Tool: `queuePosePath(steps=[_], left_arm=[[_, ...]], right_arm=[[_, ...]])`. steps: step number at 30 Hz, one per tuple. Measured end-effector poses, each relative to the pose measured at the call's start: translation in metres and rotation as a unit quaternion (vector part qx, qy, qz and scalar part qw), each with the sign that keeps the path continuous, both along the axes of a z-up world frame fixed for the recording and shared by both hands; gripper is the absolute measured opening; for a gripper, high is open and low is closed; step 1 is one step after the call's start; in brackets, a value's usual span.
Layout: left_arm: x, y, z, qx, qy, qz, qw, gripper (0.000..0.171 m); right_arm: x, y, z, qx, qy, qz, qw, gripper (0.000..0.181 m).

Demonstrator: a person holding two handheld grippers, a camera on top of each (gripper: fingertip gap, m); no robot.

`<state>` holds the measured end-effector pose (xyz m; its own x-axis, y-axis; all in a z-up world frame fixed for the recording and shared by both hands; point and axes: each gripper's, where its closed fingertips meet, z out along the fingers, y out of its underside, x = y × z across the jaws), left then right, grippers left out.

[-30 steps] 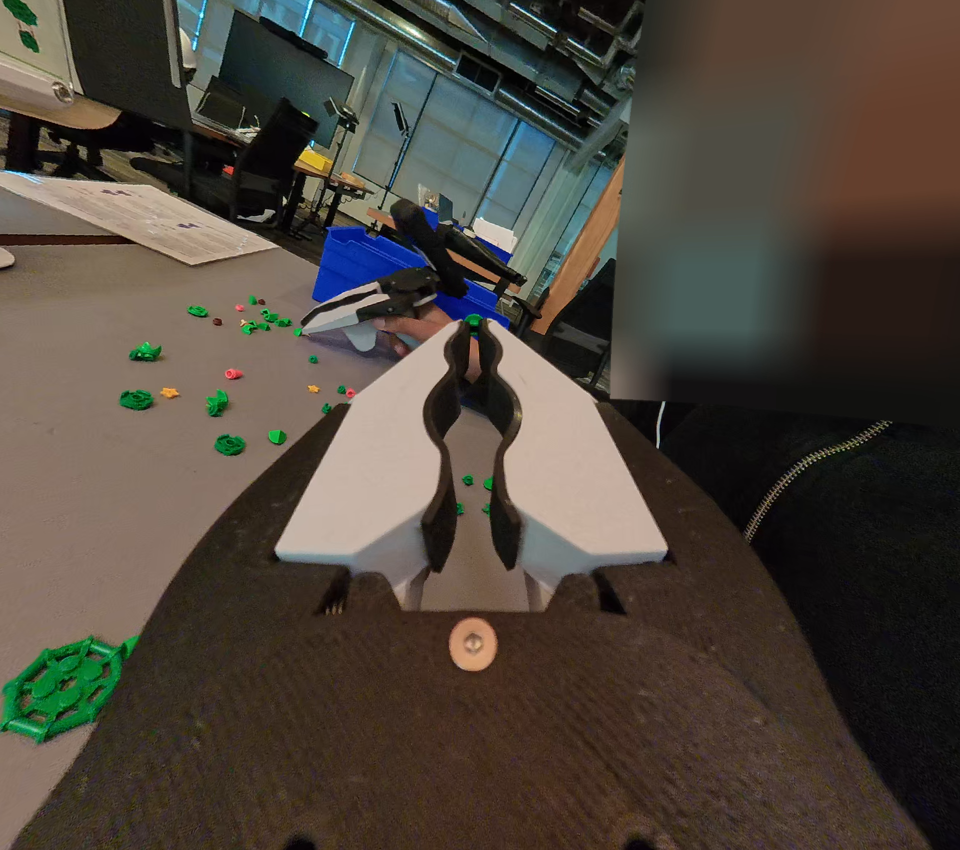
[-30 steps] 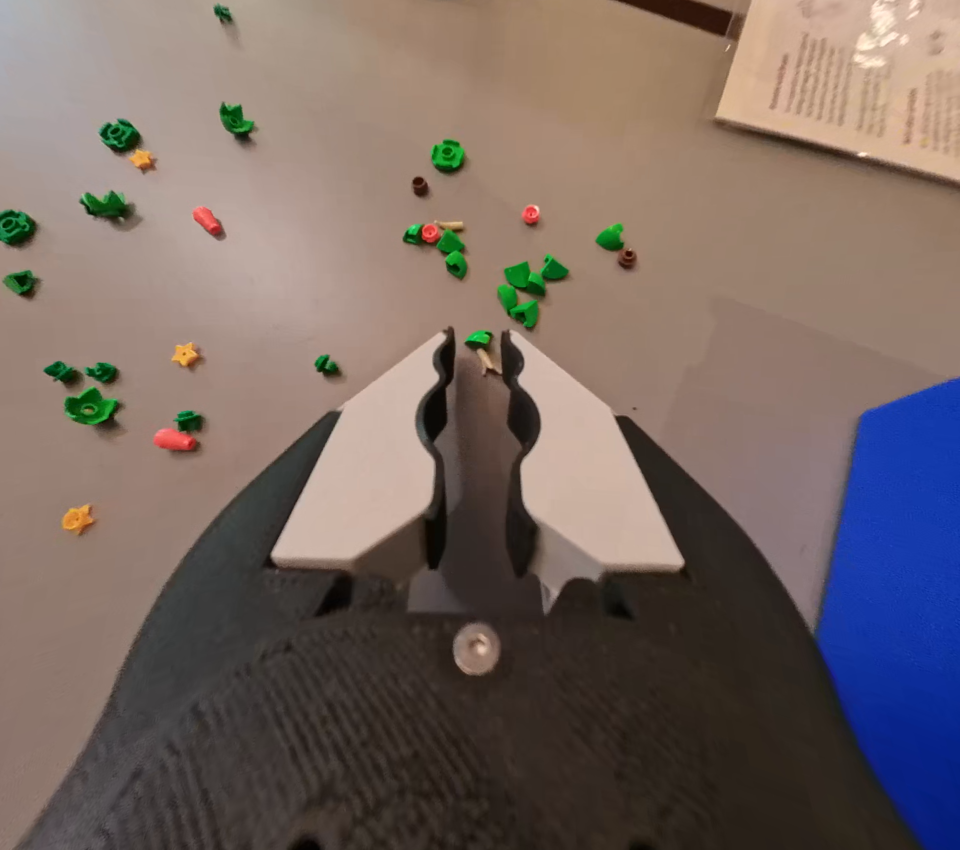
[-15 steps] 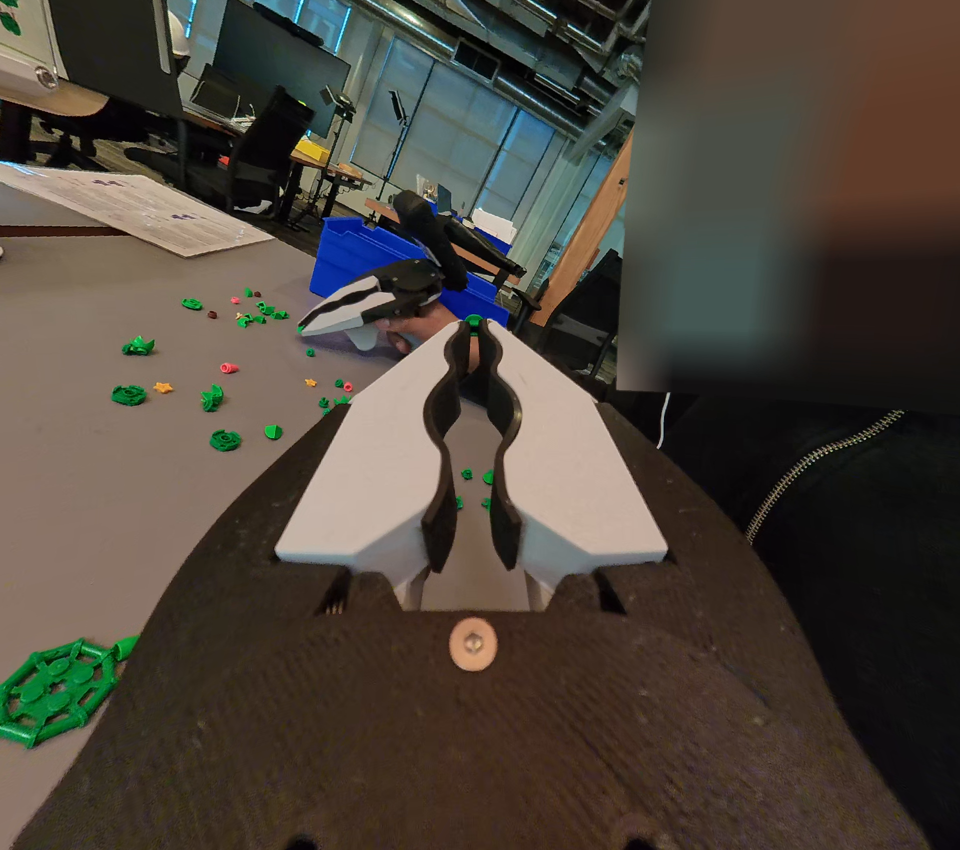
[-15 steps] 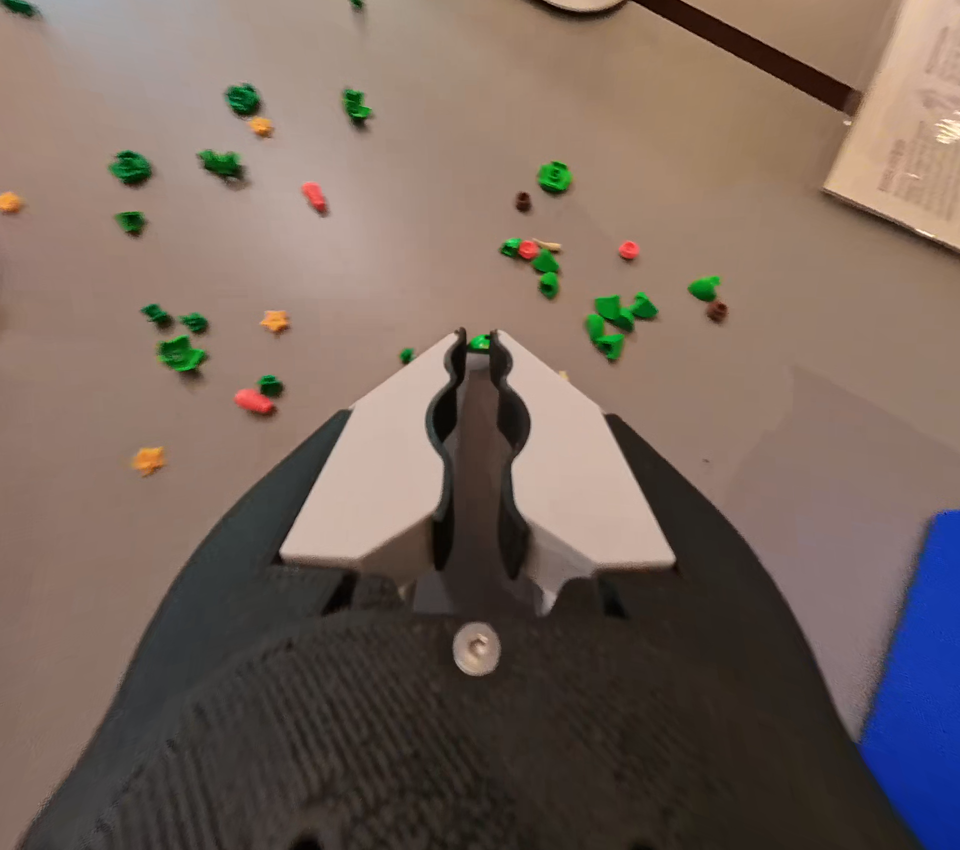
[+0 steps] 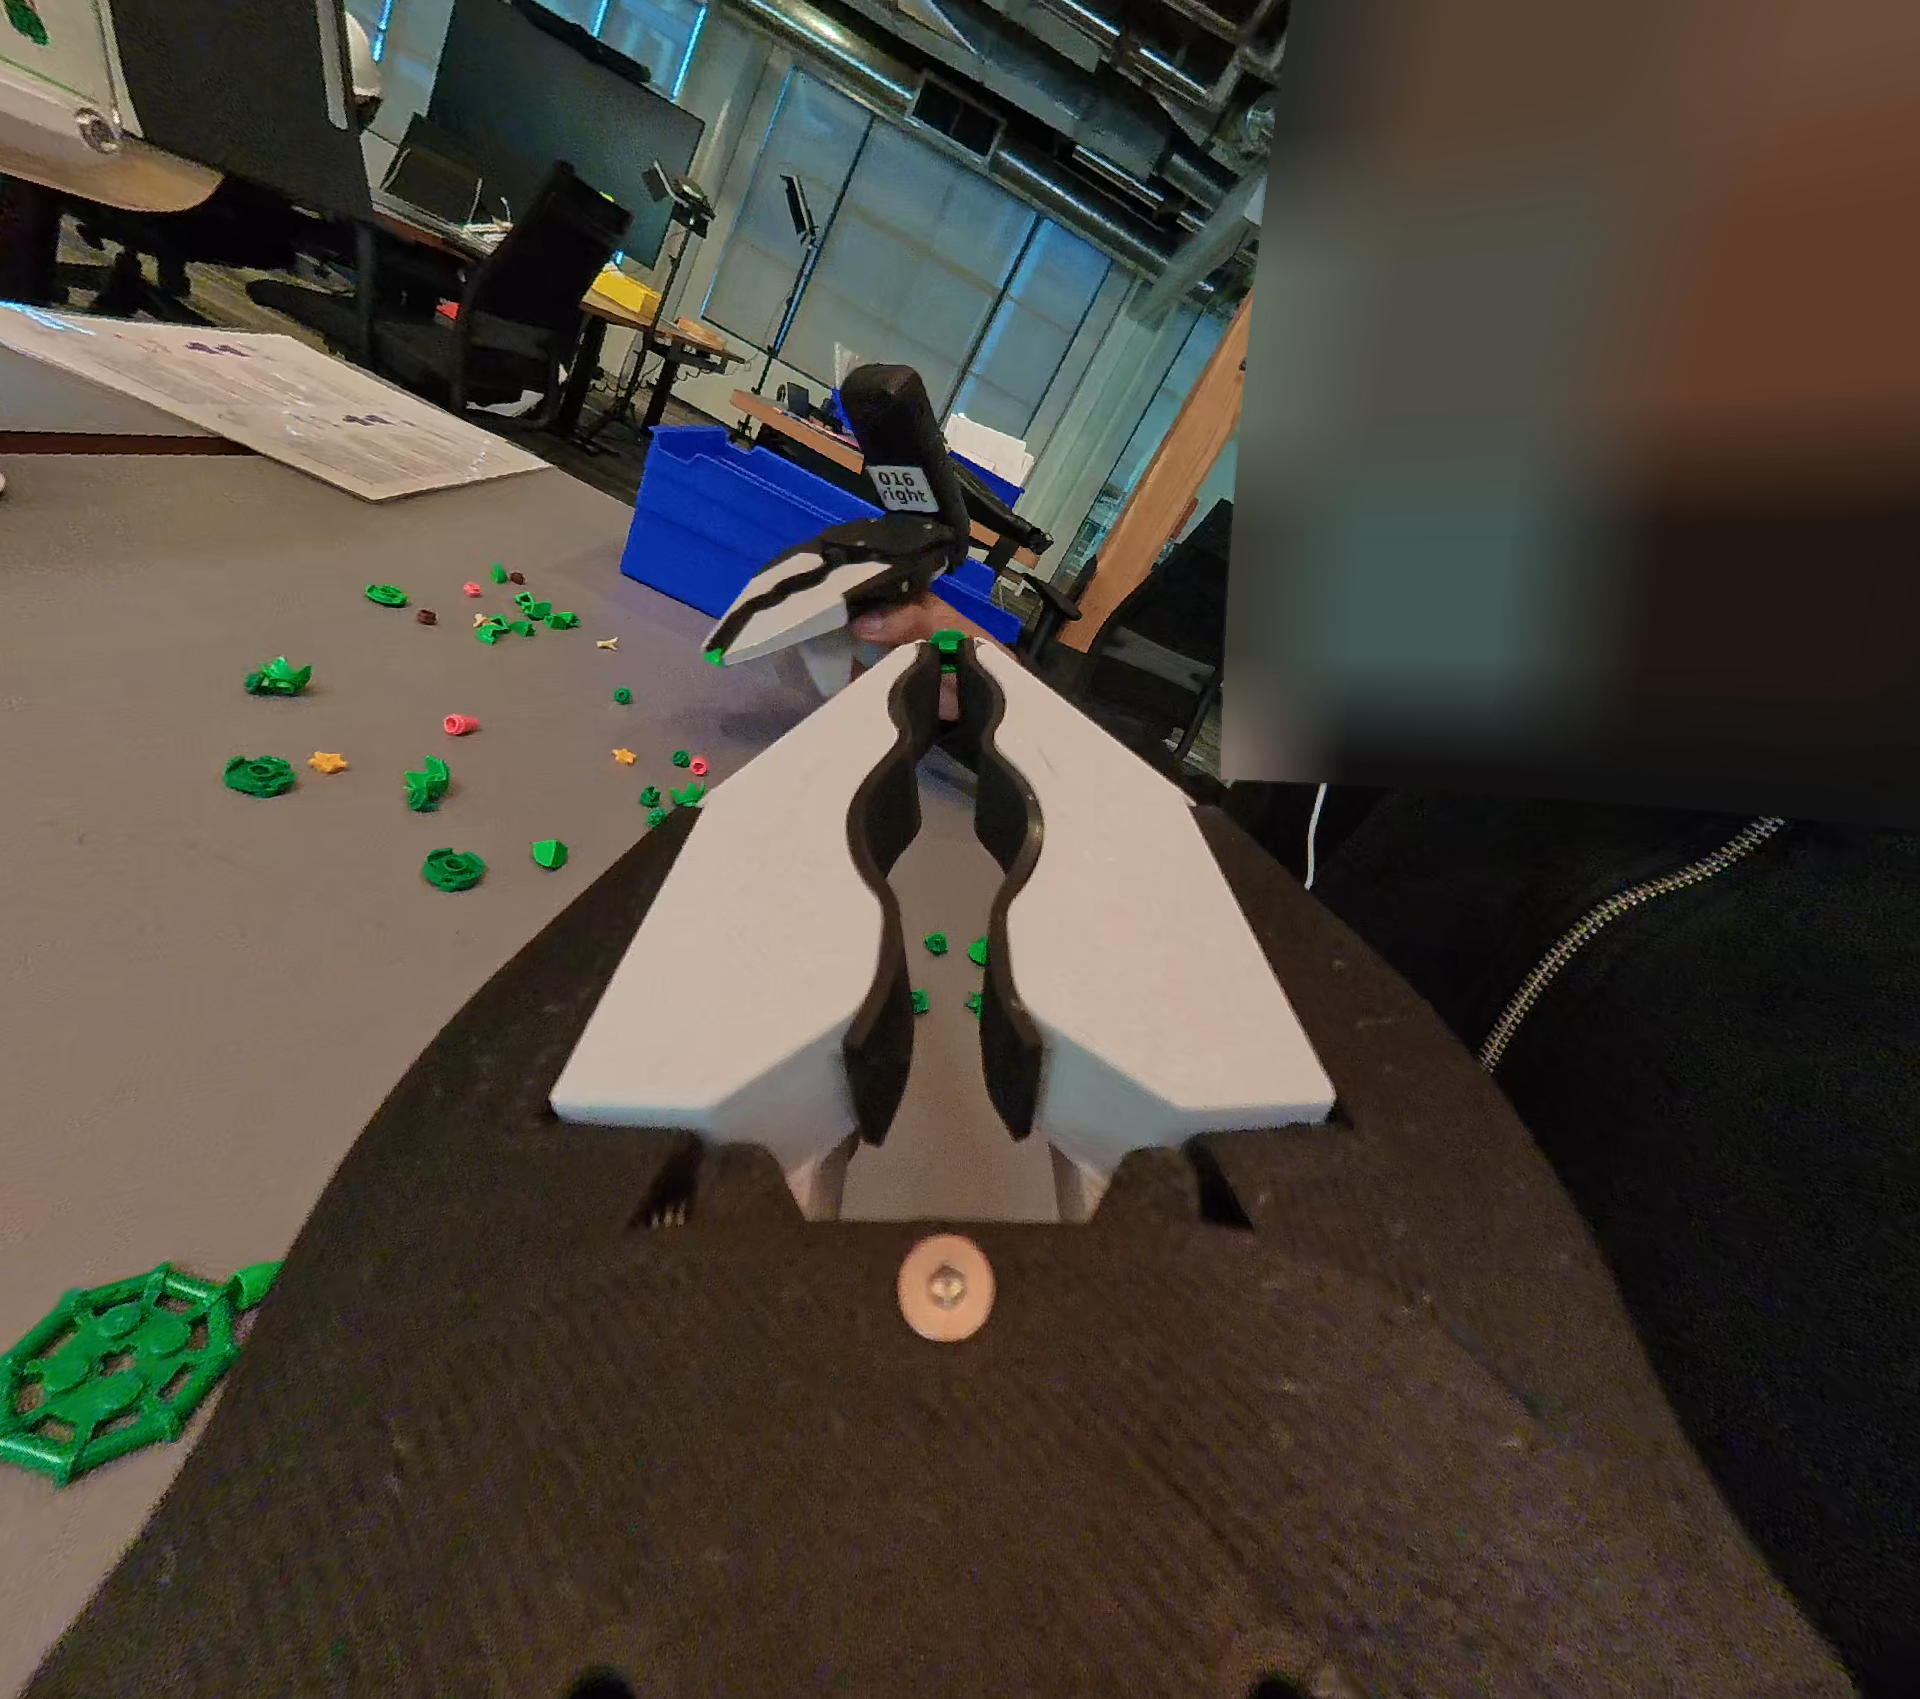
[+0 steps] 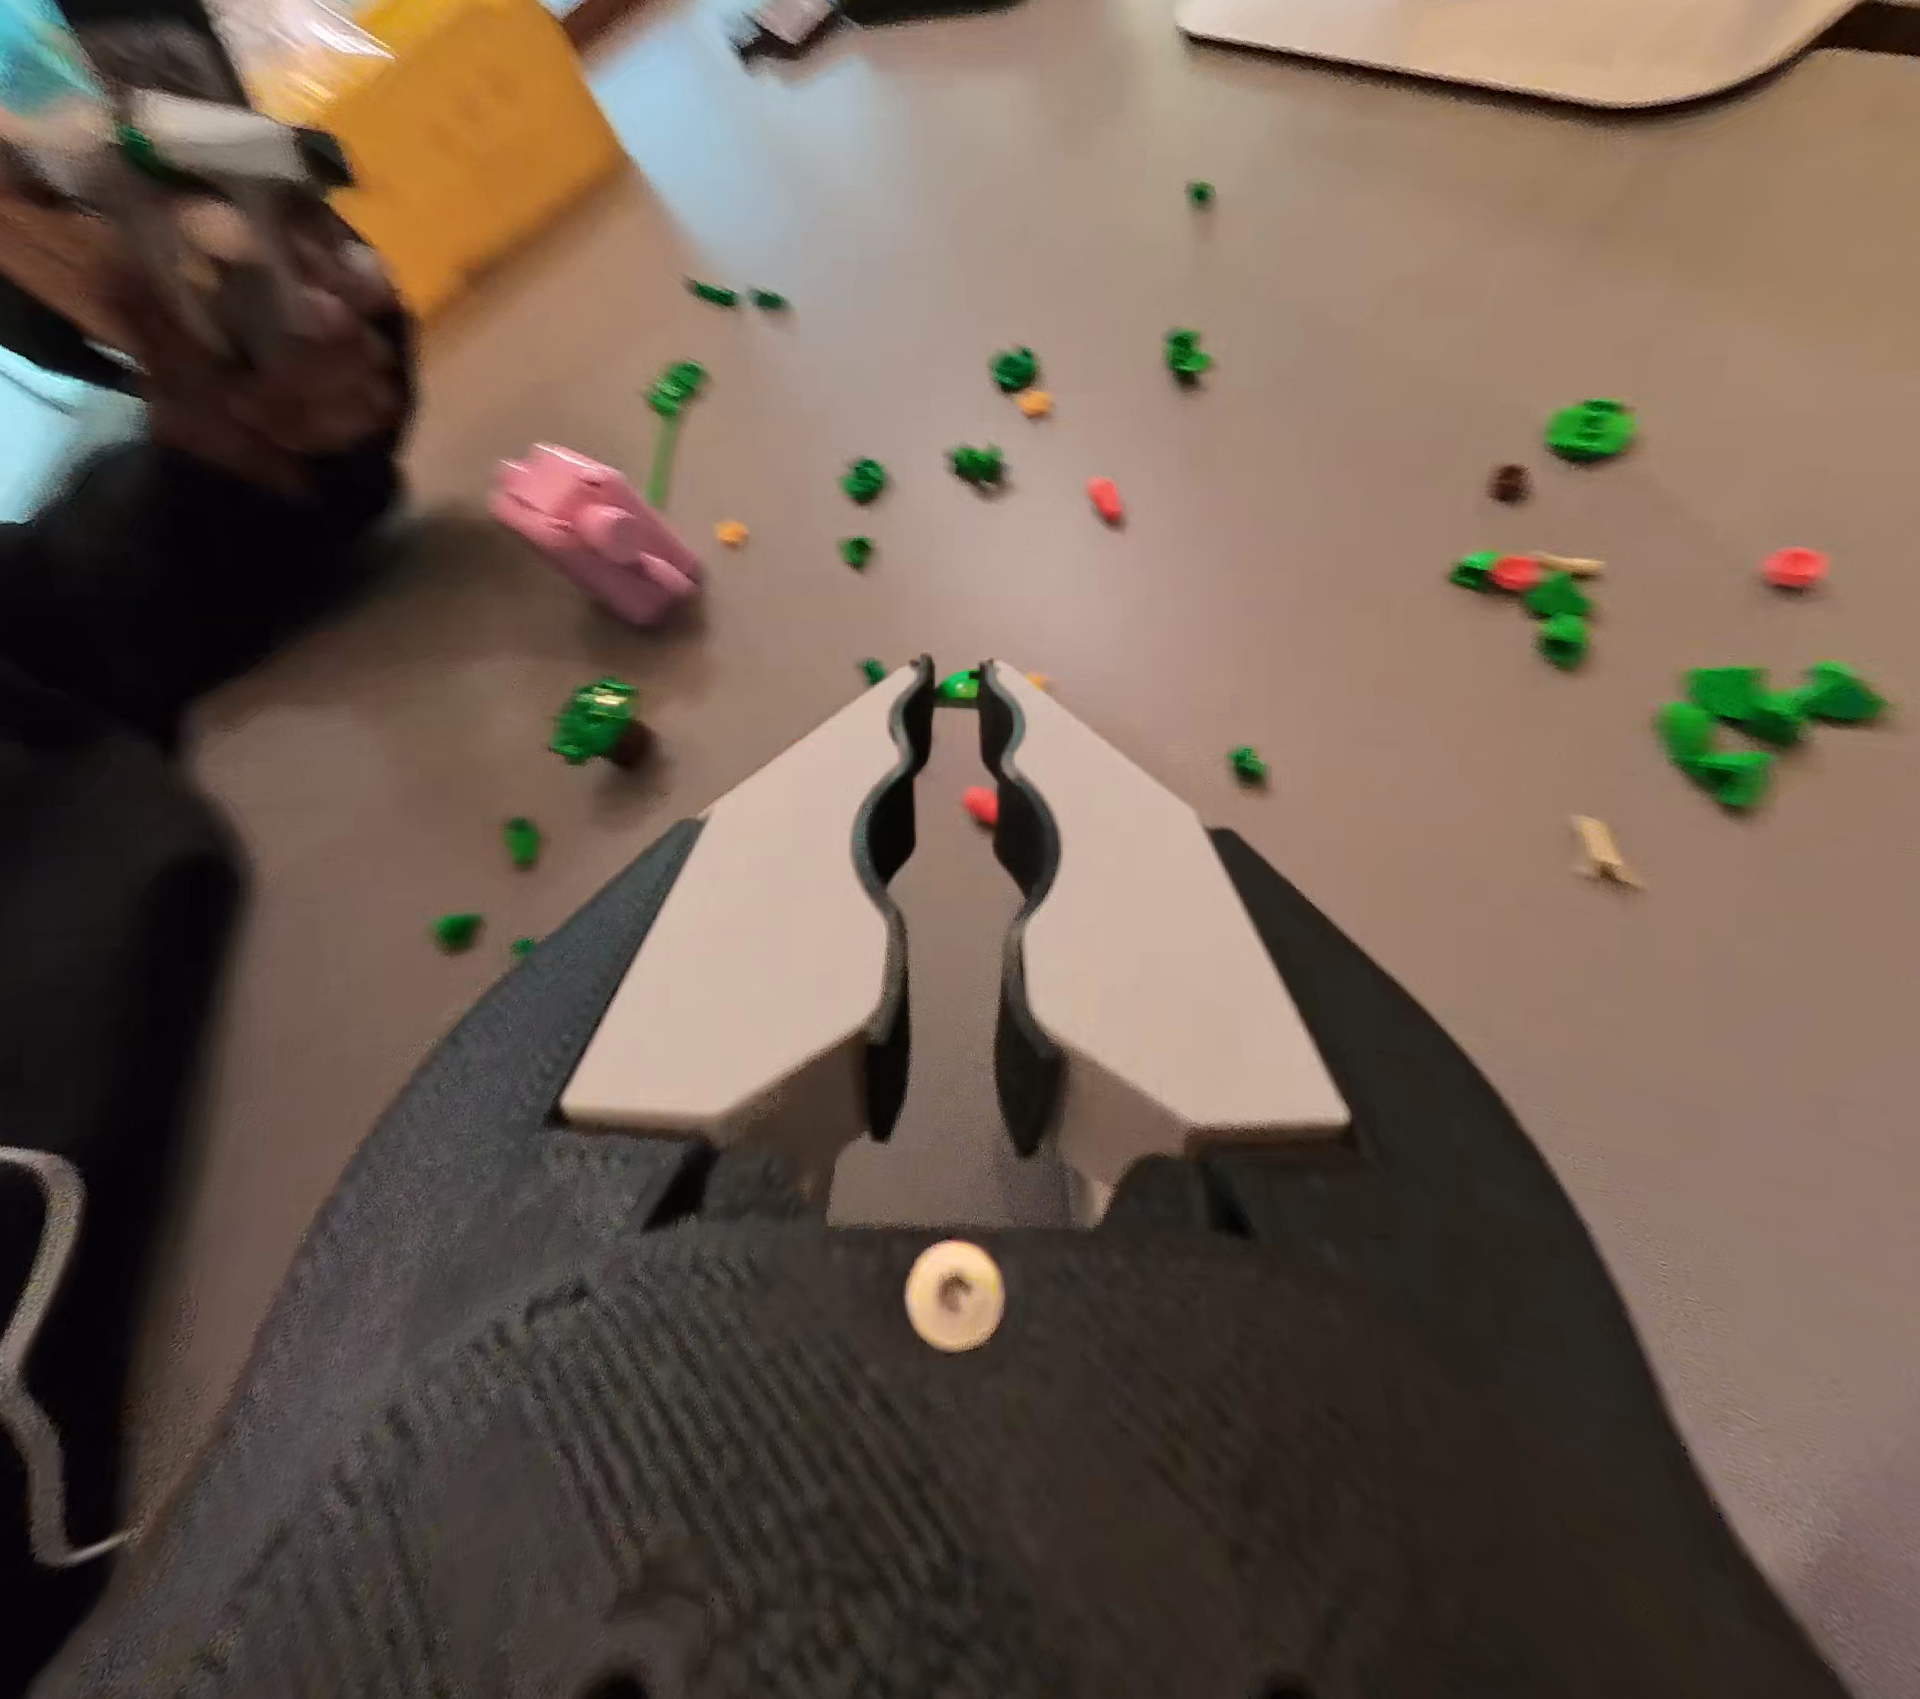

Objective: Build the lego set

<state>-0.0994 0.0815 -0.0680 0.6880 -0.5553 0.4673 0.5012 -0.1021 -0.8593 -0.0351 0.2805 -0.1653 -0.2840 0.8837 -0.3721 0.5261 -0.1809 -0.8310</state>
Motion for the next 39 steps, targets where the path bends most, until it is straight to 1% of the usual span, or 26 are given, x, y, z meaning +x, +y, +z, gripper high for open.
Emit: queuePosePath(steps=[1, 2, 4, 5, 7, 8, 10, 12, 16, 22, 26, 32, 37, 39], left_arm=[[0.0, 0.0, -0.001, -0.001, -0.001, 0.0, 1.0, 0.001], [0.0, 0.001, -0.002, -0.003, -0.002, -0.001, 1.0, 0.001], [0.001, 0.002, -0.003, -0.005, -0.004, -0.004, 1.0, 0.001], [0.001, 0.002, -0.003, -0.005, -0.004, -0.005, 1.0, 0.001], [0.002, 0.003, -0.004, -0.007, -0.004, -0.006, 1.0, 0.0], [0.003, 0.003, -0.004, -0.007, -0.004, -0.007, 1.0, 0.001], [0.003, 0.003, -0.005, -0.008, -0.004, -0.007, 1.0, 0.001], [0.003, 0.003, -0.004, -0.007, -0.004, -0.007, 1.0, 0.001], [0.003, 0.002, -0.003, -0.005, -0.003, -0.007, 1.0, 0.001], [0.004, 0.002, -0.002, -0.004, -0.001, -0.008, 1.0, 0.001], [0.005, 0.002, -0.002, -0.004, -0.001, -0.009, 1.0, 0.0], [0.006, 0.002, -0.003, -0.006, -0.002, -0.012, 1.0, 0.001], [0.006, 0.002, -0.002, -0.005, -0.002, -0.012, 1.0, 0.001], [0.006, 0.002, -0.002, -0.004, -0.003, -0.014, 1.0, 0.001]], right_arm=[[0.002, -0.009, 0.002, -0.021, 0.003, 0.018, 1.0, 0.006], [0.006, -0.019, 0.0, -0.022, -0.001, 0.044, 0.999, 0.006], [0.017, -0.043, -0.011, 0.026, -0.011, 0.119, 0.993, 0.006], [0.022, -0.053, -0.018, 0.056, -0.018, 0.146, 0.988, 0.006], [0.027, -0.069, -0.027, 0.088, -0.026, 0.184, 0.979, 0.006], [0.027, -0.073, -0.03, 0.1, -0.031, 0.191, 0.976, 0.006], [0.026, -0.074, -0.035, 0.123, -0.035, 0.194, 0.973, 0.007], [0.025, -0.068, -0.037, 0.141, -0.034, 0.183, 0.972, 0.007], [0.023, -0.058, -0.042, 0.145, -0.043, 0.164, 0.975, 0.013], [0.023, -0.05, -0.03, 0.163, -0.019, 0.145, 0.976, 0.012], [0.027, -0.054, -0.03, 0.159, -0.018, 0.158, 0.974, 0.011], [0.026, -0.064, -0.048, 0.187, -0.049, 0.18, 0.964, 0.013], [0.026, -0.062, -0.047, 0.188, -0.049, 0.177, 0.965, 0.012], [0.027, -0.061, -0.049, 0.191, -0.053, 0.176, 0.964, 0.009]])
